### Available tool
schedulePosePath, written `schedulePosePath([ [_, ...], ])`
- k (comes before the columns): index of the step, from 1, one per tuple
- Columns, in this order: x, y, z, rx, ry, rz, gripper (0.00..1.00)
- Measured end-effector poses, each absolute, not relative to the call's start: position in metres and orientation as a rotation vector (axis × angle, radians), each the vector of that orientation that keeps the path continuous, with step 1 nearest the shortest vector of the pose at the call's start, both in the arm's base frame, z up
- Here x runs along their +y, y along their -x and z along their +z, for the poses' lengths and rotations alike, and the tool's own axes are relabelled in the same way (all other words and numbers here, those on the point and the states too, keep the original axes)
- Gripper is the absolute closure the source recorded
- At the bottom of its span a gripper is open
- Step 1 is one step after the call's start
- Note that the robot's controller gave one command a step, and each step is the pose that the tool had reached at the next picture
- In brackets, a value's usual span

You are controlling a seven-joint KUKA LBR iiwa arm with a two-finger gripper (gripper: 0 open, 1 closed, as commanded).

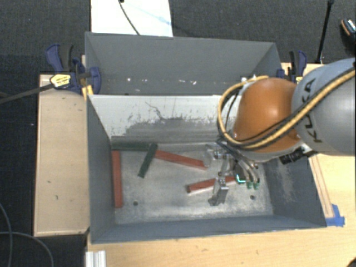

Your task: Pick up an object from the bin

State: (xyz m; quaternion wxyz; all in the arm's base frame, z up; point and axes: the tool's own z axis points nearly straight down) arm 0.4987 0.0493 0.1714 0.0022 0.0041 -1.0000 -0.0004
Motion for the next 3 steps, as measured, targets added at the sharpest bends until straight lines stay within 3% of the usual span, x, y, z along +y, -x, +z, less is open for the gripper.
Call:
schedulePosePath([
  [1, 0.037, -0.527, 0.068, -3.124, 0.327, 0.0, 0.0],
  [2, 0.055, -0.529, 0.07, -3.084, 0.623, -0.002, 0.0],
  [3, 0.054, -0.532, 0.073, -3.09, 0.626, -0.004, 1.0],
])
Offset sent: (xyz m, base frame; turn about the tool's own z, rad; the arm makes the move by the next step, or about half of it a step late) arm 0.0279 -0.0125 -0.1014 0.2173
